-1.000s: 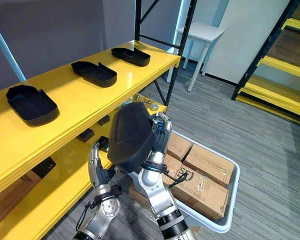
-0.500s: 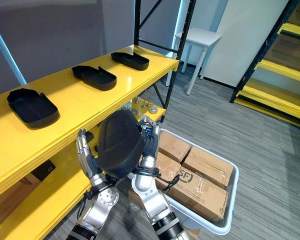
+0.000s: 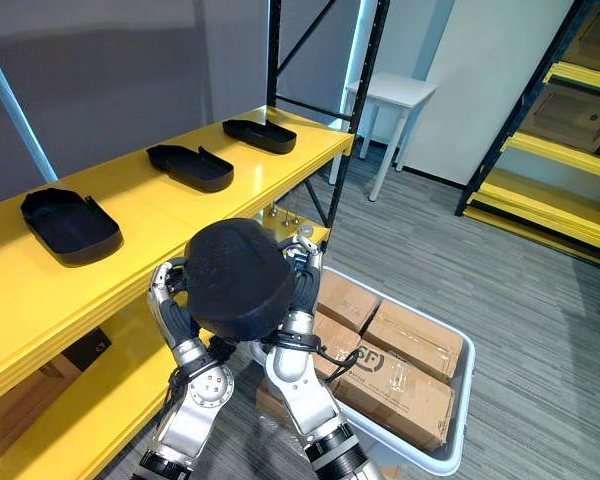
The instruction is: Walk over and take plastic housings, then place them on the shelf
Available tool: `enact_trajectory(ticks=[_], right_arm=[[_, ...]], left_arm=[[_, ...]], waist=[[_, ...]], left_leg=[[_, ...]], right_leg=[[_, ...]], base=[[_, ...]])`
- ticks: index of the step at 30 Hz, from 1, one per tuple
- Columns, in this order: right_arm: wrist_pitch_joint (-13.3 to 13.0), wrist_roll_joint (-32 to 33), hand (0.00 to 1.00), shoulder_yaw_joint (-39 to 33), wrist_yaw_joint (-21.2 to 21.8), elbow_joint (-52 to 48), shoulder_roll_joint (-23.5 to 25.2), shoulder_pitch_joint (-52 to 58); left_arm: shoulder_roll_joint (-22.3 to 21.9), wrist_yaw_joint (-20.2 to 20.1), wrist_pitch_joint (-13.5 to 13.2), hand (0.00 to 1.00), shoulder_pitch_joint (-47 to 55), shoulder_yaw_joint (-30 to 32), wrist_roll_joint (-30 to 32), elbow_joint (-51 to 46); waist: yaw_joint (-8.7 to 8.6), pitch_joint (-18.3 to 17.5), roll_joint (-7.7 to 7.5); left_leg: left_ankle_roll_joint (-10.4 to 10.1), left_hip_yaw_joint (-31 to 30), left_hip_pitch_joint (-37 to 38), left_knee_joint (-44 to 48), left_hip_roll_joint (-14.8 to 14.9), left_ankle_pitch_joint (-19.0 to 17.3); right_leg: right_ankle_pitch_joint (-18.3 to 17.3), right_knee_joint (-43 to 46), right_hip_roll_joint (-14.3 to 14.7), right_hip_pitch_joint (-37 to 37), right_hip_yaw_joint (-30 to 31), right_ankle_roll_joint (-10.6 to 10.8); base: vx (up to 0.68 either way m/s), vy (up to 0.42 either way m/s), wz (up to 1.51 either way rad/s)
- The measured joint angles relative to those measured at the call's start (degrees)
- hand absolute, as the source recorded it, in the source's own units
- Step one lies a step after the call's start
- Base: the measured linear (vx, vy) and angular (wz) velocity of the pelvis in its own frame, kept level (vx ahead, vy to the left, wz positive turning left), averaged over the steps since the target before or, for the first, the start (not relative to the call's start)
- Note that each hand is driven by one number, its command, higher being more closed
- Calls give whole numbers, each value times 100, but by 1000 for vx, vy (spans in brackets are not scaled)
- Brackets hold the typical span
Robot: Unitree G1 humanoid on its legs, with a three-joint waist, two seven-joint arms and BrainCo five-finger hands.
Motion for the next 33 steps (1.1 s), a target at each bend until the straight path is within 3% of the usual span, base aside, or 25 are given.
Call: enact_trajectory(ticks=[10,17,18,20,22,24,25,29,30,33], right_arm=[[-131,456,100,116,288,13,-244,44],[-321,882,100,113,436,118,-432,301],[-313,886,100,113,501,285,-448,304],[-211,876,100,140,715,545,-547,340],[82,844,100,603,1094,818,-716,384],[254,826,100,826,1282,823,-580,378],[347,822,100,929,1411,823,-431,380],[459,801,100,946,1578,792,-232,369],[460,781,100,881,1584,788,-227,356],[538,671,100,608,1580,788,-226,351]], left_arm=[[180,-552,-238,100,378,-36,-770,-355],[256,-687,-247,100,414,-8,-935,-806],[248,-687,-282,100,418,48,-945,-924],[177,-768,-476,100,401,67,-938,-1302],[21,-1048,-862,100,304,8,-918,-1722],[-1,-1186,-1029,100,296,16,-919,-1940],[31,-1212,-1059,100,298,66,-919,-2000],[72,-1246,-1046,100,344,326,-920,-2036],[64,-1252,-1044,100,347,332,-919,-2017],[5,-1255,-1036,100,312,277,-926,-1798]], waist=[[-4,-96,95],[55,-135,288],[112,-144,335],[137,-143,430],[170,-149,452],[270,-170,460],[353,-183,434],[349,-258,330],[344,-262,327],[253,-259,324]], left_leg=[[-2,-236,0,10,-45,1],[-39,-1148,-305,297,-183,11],[-37,-1088,-442,419,-241,8],[91,125,-757,652,-8,-57],[303,1944,-794,796,369,-64],[449,2413,-741,758,360,57],[475,2428,-642,634,199,114],[679,2331,-225,312,-335,147],[716,2254,-168,325,-414,102],[879,1911,250,334,-566,-82]], right_leg=[[-82,0,-37,145,-234,-9],[-306,9,-93,546,-1211,27],[-327,22,-145,579,-1374,39],[-371,37,-247,639,-1723,106],[-475,46,-440,776,-2067,304],[-478,14,-579,784,-2072,398],[-473,25,-711,823,-2058,412],[-473,205,-1176,1204,-2281,669],[-586,581,-1360,1210,-2398,801],[-853,2656,-2118,1045,-2426,578]], base=[[-3,27,12],[17,24,71],[20,79,85],[18,86,95],[69,97,88],[118,175,29],[115,163,5],[234,150,31],[273,119,44],[253,192,71]])
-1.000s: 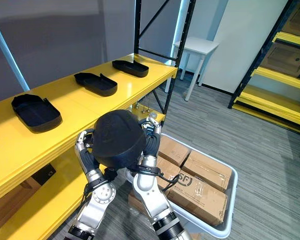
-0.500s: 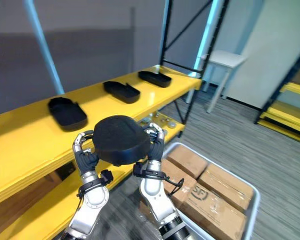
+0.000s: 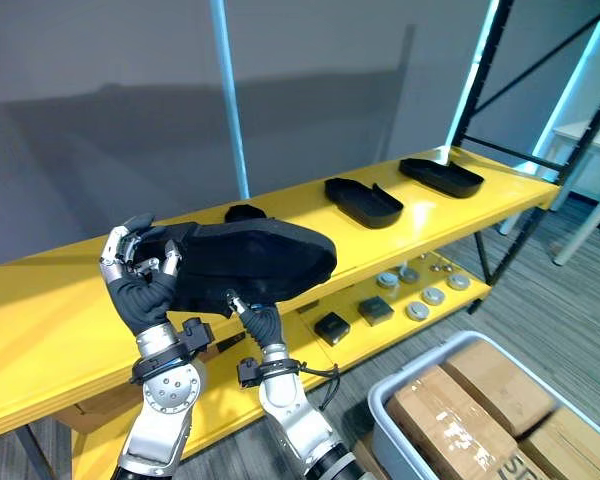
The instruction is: Walk over and take plastic housings, then place them on the shelf
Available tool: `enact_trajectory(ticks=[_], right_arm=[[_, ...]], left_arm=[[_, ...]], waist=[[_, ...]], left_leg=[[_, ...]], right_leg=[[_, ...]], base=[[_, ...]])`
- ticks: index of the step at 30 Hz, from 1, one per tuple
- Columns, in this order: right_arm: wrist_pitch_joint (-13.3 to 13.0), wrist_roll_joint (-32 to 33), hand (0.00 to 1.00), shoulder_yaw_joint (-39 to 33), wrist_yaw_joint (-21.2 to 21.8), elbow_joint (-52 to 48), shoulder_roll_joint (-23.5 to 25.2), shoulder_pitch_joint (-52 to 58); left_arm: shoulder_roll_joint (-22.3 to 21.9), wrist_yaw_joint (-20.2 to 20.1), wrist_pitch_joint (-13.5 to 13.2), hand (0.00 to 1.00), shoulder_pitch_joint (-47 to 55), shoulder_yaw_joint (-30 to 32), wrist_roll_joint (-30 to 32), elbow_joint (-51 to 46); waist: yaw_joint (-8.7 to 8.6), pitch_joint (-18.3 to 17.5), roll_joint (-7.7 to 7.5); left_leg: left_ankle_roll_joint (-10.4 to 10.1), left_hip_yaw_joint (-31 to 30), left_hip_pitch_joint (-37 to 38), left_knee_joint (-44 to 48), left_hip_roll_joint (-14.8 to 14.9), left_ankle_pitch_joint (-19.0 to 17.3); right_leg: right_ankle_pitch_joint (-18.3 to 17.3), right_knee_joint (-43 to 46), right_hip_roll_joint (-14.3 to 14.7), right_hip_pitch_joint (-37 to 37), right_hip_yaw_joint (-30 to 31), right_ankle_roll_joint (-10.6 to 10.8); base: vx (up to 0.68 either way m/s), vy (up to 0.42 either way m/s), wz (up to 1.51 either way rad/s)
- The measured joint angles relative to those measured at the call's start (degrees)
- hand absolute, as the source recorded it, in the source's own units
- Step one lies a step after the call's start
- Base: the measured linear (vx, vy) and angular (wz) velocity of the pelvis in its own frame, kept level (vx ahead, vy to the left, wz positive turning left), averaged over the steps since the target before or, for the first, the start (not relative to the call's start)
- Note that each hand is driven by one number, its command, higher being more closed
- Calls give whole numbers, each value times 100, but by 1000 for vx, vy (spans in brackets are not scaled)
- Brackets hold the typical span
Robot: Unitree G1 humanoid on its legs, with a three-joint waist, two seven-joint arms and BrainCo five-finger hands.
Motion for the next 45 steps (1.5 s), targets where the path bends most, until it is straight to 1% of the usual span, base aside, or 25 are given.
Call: enact_trajectory(ticks=[1,2,3,4,5,6,8,10,11,12,13,15,16,17,19,25,27,28,29,30,33,36,40,41,45], right_arm=[[24,-29,100,-64,-10,0,5,-61],[61,-36,100,-73,-14,0,9,-163],[63,-50,100,-82,-16,0,20,-197],[64,-73,100,-93,-17,0,60,-288],[68,-73,100,-164,-19,0,74,-379],[69,-74,100,-194,-20,0,80,-416],[69,-75,100,-275,-24,-23,120,-441],[69,-85,100,-397,-49,-87,86,-439],[69,-92,100,-439,-56,-114,76,-438],[69,-101,100,-503,-82,-257,32,-416],[67,-124,100,-549,-99,-428,-76,-336],[67,-120,100,-566,-98,-561,-261,-329],[67,-120,100,-652,-92,-641,-378,-327],[67,-119,100,-774,-73,-708,-473,-305],[67,-116,100,-892,-15,-812,-509,-241],[137,-10,100,-951,365,-774,-799,-323],[237,45,100,-1010,418,-572,-940,-634],[297,164,100,-1081,496,-320,-1048,-943],[330,263,100,-1078,566,-78,-1132,-1296],[349,320,100,-1075,619,61,-1135,-1559],[353,437,100,-1074,724,448,-1151,-2245],[406,663,100,-1096,766,1311,-1136,-3033],[526,716,100,-1221,744,2375,-997,-3867],[540,743,0,-1371,737,2722,-918,-4163],[551,933,0,-2033,607,3750,-821,-5067]], left_arm=[[52,2,8,100,-27,-11,-21,33],[147,30,-14,100,-31,34,-22,29],[187,60,-16,100,-34,56,-25,23],[234,120,-28,100,-52,110,-30,7],[224,174,-36,100,-102,155,-66,31],[230,183,-45,100,-134,167,-66,62],[271,200,-68,100,-140,201,-78,133],[342,197,-69,100,-148,203,-123,249],[356,198,-69,100,-146,197,-124,296],[379,186,-66,100,-175,190,-127,408],[343,134,-70,100,-134,175,-163,501],[259,57,-58,100,-153,152,-237,582],[220,-42,-37,100,-207,164,-237,645],[180,-194,-4,100,-229,130,-242,671],[106,-315,36,100,-289,163,-407,811],[293,-553,240,100,-723,262,-1501,1624],[368,-605,292,100,-1042,261,-1761,2045],[371,-682,374,100,-1270,288,-1879,2306],[391,-763,425,100,-1419,381,-1950,2424],[447,-805,434,100,-1519,449,-2036,2491],[664,-883,437,100,-1911,559,-2178,2799],[904,-1018,494,100,-2618,653,-2488,3486],[1075,-1072,616,100,-3272,651,-2730,4221],[1110,-1088,627,100,-3530,651,-2837,4495],[1168,-1184,668,100,-4427,659,-3127,5423]], waist=[[-60,56,-90],[-83,96,-164],[-94,109,-149],[-113,120,-158],[-118,172,-130],[-117,213,-135],[-142,252,-128],[-304,308,-145],[-338,338,-157],[-411,416,-251],[-446,528,-182],[-415,558,-2],[-468,548,49],[-552,546,59],[-536,543,64],[-444,540,73],[-468,545,74],[-469,547,75],[-380,550,74],[-361,554,79],[-376,561,86],[-290,707,102],[-191,909,118],[-170,972,117],[-165,1268,154]], left_leg=[[38,-204,225,3,-114,-90],[69,-393,411,3,-187,-186],[114,-501,452,4,-163,-249],[136,-739,465,13,-113,-322],[114,-1047,491,14,-37,-341],[105,-1142,527,9,-18,-346],[73,-1382,543,9,20,-360],[-62,-1842,414,94,38,-416],[-145,-1932,384,119,31,-423],[-309,-2154,329,192,-63,-478],[-410,-2339,339,257,-50,-550],[-459,-2335,245,277,159,-557],[-556,-2340,179,217,300,-503],[-686,-2413,187,100,456,-458],[-709,-2522,199,78,531,-458],[-807,-2837,107,90,474,-379],[-767,-2665,-112,109,393,-194],[-608,-2268,-213,92,358,-77],[-552,-2101,-228,28,357,-37],[-517,-2077,-257,-38,350,-12],[-335,-1813,-344,-299,373,119],[-460,-1784,-412,-349,352,329],[-516,-1773,-453,-348,334,376],[-547,-1774,-508,-347,343,402],[-595,-1774,-653,-346,366,519]], right_leg=[[106,817,-338,-49,130,-248],[401,1517,-539,-198,560,-656],[412,1821,-529,-338,870,-686],[-257,2372,-288,-688,1405,-561],[-848,2490,161,-985,1732,-560],[-957,2365,323,-1059,1798,-558],[-1041,1645,754,-1256,2028,-545],[-1009,114,1484,-1525,3069,-533],[-969,-230,1635,-1573,3438,-542],[-520,-703,1795,-1562,4042,-411],[-165,-727,1876,-1468,4067,-331],[-81,-1003,2039,-1397,3878,-444],[26,-1260,2161,-1300,3708,-526],[81,-1482,2300,-1154,3523,-585],[81,-1604,2365,-1015,3361,-589],[65,-1897,2319,-683,2938,-609],[64,-1899,2210,-718,2669,-610],[64,-1895,2146,-742,2540,-610],[71,-1882,2133,-812,2561,-610],[82,-1886,2135,-853,2577,-606],[171,-1900,2104,-1019,2545,-582],[221,-1894,2072,-1120,2542,-561],[223,-1888,2054,-1162,2532,-558],[225,-1877,2061,-1211,2517,-561],[239,-1835,2076,-1323,2406,-585]], base=[[152,171,93],[135,143,91],[105,24,87],[104,-100,104],[99,-137,107],[85,-118,98],[78,-130,74],[93,-241,99],[112,-343,102],[131,-352,93],[129,-275,74],[141,-180,28],[192,-189,42],[189,-179,47],[123,-105,39],[42,-18,46],[-66,30,70],[-100,67,43],[-124,71,23],[-108,44,-3],[-76,29,7],[-33,41,3],[-21,24,2],[-41,15,6],[-57,9,13]])
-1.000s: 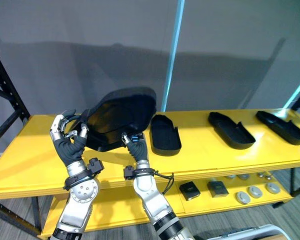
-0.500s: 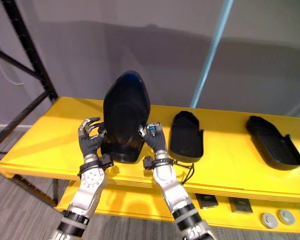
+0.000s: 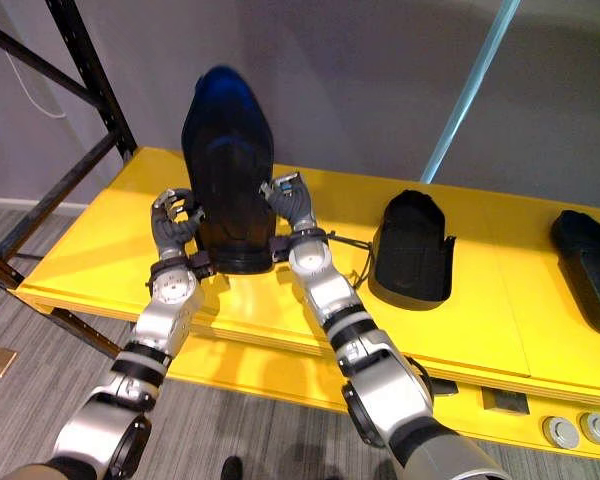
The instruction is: Walk over and take plastic housings, then place them on the shelf
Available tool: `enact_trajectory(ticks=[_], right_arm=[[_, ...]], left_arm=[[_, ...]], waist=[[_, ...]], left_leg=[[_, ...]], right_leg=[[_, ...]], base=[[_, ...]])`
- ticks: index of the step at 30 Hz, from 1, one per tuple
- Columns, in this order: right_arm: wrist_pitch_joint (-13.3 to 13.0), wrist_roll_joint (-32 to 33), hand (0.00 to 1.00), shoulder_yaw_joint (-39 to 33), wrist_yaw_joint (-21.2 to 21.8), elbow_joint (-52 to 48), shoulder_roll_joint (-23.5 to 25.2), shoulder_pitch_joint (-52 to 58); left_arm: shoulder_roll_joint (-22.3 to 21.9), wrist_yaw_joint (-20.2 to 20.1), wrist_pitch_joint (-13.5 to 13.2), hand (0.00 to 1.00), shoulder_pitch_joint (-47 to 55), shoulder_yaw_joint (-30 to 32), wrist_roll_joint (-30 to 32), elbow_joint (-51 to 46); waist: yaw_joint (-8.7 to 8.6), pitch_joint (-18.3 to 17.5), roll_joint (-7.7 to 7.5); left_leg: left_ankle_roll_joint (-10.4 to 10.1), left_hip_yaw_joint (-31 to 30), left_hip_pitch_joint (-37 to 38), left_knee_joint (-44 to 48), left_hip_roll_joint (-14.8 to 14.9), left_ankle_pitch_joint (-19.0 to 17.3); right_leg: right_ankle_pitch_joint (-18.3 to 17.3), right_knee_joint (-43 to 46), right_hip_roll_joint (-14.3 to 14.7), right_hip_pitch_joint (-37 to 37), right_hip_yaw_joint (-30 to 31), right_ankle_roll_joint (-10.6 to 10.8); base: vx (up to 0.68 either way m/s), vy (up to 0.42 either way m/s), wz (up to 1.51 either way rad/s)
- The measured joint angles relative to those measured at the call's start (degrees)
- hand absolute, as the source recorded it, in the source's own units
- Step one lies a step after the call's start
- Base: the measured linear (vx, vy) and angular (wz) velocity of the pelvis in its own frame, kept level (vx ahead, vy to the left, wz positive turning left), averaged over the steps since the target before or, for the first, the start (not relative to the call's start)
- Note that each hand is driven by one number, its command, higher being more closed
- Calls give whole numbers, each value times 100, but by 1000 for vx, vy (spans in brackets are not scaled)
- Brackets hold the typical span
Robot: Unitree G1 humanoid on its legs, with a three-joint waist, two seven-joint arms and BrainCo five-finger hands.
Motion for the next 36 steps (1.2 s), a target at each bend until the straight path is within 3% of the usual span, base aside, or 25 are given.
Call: enact_trajectory(ticks=[2,7,13,19,20,24,26,30,33,34,36], right_arm=[[7,264,0,-298,-43,437,19,-353],[16,398,0,-502,-301,401,-9,-491],[73,319,0,-9,-399,-489,-316,-434],[89,-74,0,243,-335,-1999,-926,236],[96,-177,0,225,-355,-2660,-1083,514],[-67,-327,0,57,-393,-4303,-1600,1495],[-329,-509,0,-439,-391,-5264,-1866,2645],[-613,-523,0,-1084,-235,-5950,-1860,4110],[-751,-525,0,-1618,4,-6523,-1521,5485],[-821,-527,0,-1834,55,-6821,-1289,6044],[-933,-532,0,-2101,174,-7203,-927,6865]], left_arm=[[88,-92,23,100,-498,0,-234,678],[254,-263,220,100,-948,176,-623,1240],[896,-309,558,100,-1181,419,-698,1665],[1016,-42,752,100,-1158,923,-693,1578],[983,57,806,0,-1033,929,-716,1278],[940,186,755,0,-320,881,-757,-110],[972,283,544,0,99,877,-541,-1295],[1085,266,127,0,869,935,-145,-2896],[1035,225,-86,0,2063,1203,525,-4216],[919,180,-129,100,2629,1365,746,-4673],[565,121,-166,100,3561,1535,1147,-5239]], waist=[[-9,118,11],[-61,355,11],[-254,494,-9],[-375,511,-40],[-403,512,-41],[-571,494,-75],[-577,444,-131],[-580,206,-155],[-636,-114,-147],[-659,-193,-132],[-695,-450,-61]], left_leg=[[-8,-1,-127,0,16,45],[-8,83,-294,-1,29,84],[-6,322,-326,-2,38,85],[-6,560,-240,-4,63,84],[-6,570,-224,-5,66,83],[-27,560,-67,-7,78,35],[-14,579,103,-8,96,-67],[-12,614,217,-18,76,-83],[-13,604,391,-29,62,-82],[-13,599,492,-31,61,-82],[-42,579,497,-34,72,-108]], right_leg=[[3,69,9,-153,2,-8],[-1,252,-1,-453,100,-22],[14,361,-3,-679,341,-37],[64,353,34,-722,564,-66],[69,346,40,-715,583,-66],[109,165,67,-452,553,-50],[110,38,104,-239,565,-47],[114,-78,101,-82,584,-42],[114,-271,103,197,549,-42],[110,-330,107,338,518,-39],[108,-434,127,413,479,-37]], base=[[-64,17,-2],[-63,31,-11],[-49,33,-20],[-38,23,-19],[-34,12,-9],[-3,10,3],[26,35,-3],[30,28,-1],[55,36,6],[19,17,10],[-7,29,9]])
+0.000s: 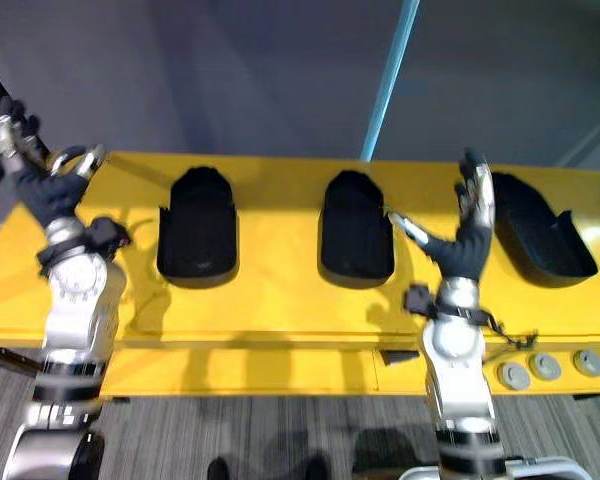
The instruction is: Walk over and take plastic housings, then place them on the shelf
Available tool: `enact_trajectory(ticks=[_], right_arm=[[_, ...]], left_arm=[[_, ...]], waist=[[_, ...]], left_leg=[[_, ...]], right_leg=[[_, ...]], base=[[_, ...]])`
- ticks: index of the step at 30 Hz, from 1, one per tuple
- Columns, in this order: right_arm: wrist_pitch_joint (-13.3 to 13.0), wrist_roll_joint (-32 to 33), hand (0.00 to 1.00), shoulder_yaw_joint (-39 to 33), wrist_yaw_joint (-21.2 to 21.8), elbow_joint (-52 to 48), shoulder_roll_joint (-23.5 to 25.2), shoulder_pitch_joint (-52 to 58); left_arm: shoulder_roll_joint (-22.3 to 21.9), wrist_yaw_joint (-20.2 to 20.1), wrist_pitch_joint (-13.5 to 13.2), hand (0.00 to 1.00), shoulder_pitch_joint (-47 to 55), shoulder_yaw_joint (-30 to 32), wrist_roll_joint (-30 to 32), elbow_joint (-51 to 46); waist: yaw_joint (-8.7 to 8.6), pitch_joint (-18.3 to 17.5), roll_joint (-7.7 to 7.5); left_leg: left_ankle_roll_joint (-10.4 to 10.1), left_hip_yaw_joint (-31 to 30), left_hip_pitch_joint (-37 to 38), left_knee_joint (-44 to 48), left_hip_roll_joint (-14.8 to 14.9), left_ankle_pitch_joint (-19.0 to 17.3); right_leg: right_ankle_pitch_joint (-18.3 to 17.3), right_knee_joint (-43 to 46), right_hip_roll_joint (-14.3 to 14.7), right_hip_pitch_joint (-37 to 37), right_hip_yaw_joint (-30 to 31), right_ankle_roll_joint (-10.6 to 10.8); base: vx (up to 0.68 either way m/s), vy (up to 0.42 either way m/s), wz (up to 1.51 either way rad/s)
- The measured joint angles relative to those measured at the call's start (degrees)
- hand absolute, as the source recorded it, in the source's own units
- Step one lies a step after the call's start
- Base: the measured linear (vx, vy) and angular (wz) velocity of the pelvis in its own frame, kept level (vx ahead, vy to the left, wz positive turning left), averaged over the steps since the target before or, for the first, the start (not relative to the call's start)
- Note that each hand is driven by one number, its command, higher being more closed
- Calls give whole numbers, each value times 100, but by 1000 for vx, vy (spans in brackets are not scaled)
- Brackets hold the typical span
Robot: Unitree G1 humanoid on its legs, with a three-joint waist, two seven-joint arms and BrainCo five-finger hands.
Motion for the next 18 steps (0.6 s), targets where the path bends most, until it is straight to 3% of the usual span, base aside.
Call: enact_trajectory(ticks=[3,6,14,18], right_arm=[[-22,1,0,-205,121,-242,672,1015],[-14,8,0,-178,205,-253,1231,1719],[-1,267,0,-69,652,-254,1408,2158],[-1,417,0,-64,718,-229,1407,2054]], left_arm=[[-700,-384,-85,100,1497,-55,185,-454],[-1028,-867,-81,100,2427,-403,47,-477],[-1244,-1844,-73,100,3141,-667,-844,-348],[-1239,-2062,-65,100,3117,-715,-1081,68]], waist=[[-19,-188,118],[-22,-286,121],[-20,-410,123],[-7,-447,135]], left_leg=[[-4,5,66,0,85,-198],[-40,8,77,0,80,-251],[-39,48,-11,2,74,-250],[-56,134,-58,7,83,-257]], right_leg=[[-49,-88,77,80,-3,39],[-32,-190,80,141,7,47],[14,-347,87,108,43,73],[71,-315,98,9,120,54]], base=[[-60,57,-2],[-102,62,2],[-46,31,-2],[11,10,-10]])
